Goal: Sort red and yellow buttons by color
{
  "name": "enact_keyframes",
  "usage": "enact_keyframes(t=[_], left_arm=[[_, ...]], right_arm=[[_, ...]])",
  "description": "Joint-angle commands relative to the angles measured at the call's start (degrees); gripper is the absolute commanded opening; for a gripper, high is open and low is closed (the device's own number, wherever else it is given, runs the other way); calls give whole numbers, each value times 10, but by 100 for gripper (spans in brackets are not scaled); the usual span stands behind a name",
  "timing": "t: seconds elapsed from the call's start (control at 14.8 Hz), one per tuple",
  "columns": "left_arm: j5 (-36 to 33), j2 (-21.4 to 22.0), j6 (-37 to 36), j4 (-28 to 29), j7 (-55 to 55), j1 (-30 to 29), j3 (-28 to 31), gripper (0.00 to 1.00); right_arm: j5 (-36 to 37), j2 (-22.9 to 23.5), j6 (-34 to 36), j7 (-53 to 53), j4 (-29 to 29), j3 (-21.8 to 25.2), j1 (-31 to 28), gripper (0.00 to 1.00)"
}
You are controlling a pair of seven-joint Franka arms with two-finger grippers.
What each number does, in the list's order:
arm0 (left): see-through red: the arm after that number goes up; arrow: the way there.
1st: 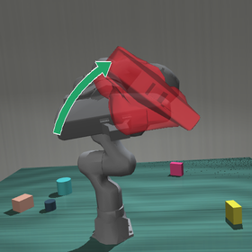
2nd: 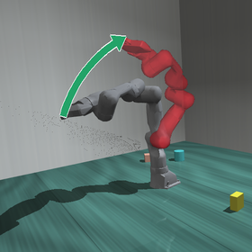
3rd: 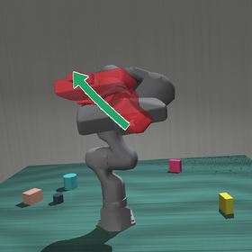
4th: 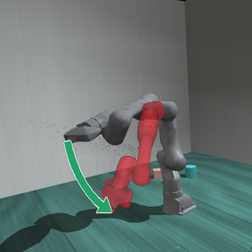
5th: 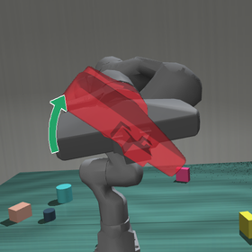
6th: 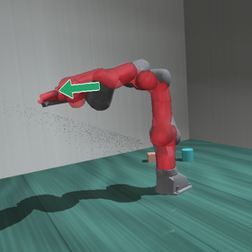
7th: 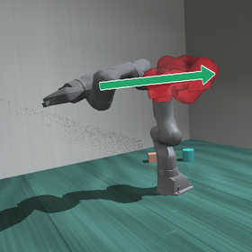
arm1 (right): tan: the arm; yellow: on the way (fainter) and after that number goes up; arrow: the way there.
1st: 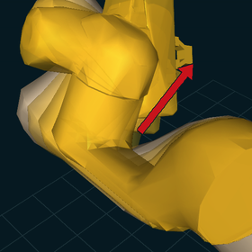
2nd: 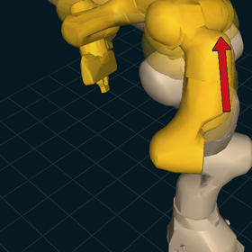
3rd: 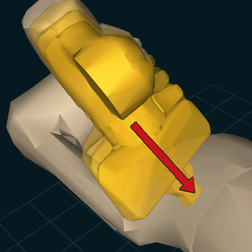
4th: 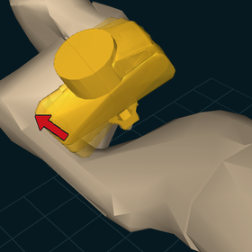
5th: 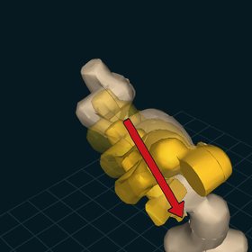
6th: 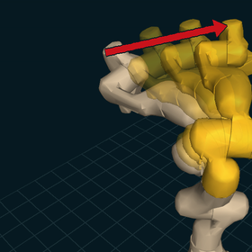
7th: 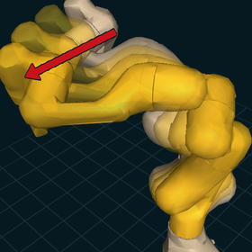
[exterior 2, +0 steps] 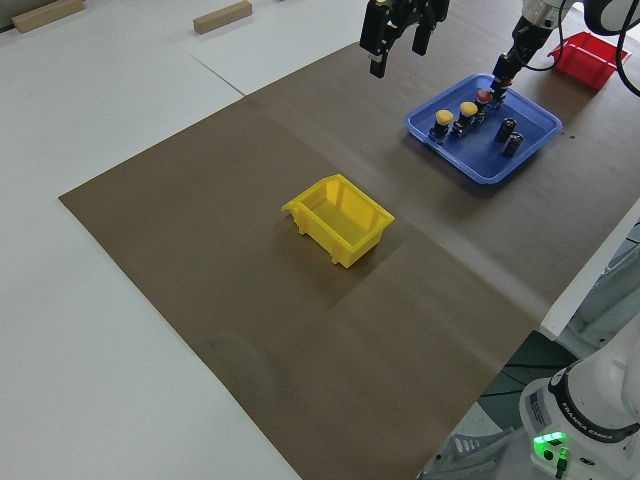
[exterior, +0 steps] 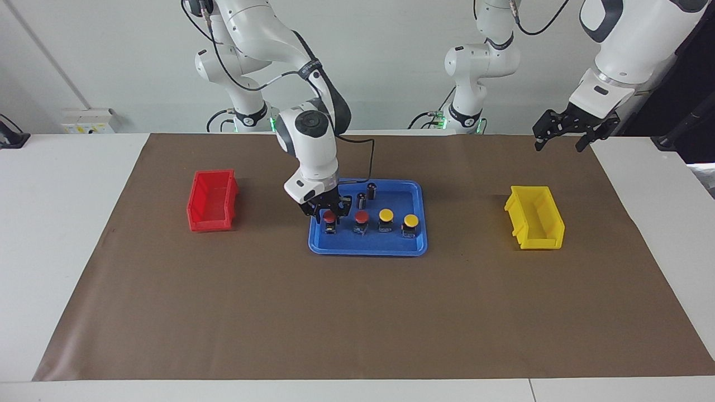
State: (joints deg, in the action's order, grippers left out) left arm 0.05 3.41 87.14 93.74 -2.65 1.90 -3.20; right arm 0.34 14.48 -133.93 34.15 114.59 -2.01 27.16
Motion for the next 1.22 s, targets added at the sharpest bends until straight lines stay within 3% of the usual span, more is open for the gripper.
enact_keyframes(t=[0.0,0.2,0.41,0.75,1.02,1.15], left_arm=[[7,16,15,21,8,2,1,100],[8,19,51,35,25,21,-3,100],[7,19,102,63,92,83,-3,100],[8,-10,221,136,214,198,-4,100],[8,-94,313,150,289,264,-2,100],[7,-110,348,170,290,269,-3,100]], right_arm=[[3,0,-9,-9,-1,0,-1,29],[3,0,-6,-10,-6,0,-1,19],[3,-14,51,-12,-45,2,-8,14],[4,-109,148,-93,-35,4,-87,14],[-3,-214,162,-251,61,3,-191,14],[-3,-273,159,-297,123,4,-224,14]])
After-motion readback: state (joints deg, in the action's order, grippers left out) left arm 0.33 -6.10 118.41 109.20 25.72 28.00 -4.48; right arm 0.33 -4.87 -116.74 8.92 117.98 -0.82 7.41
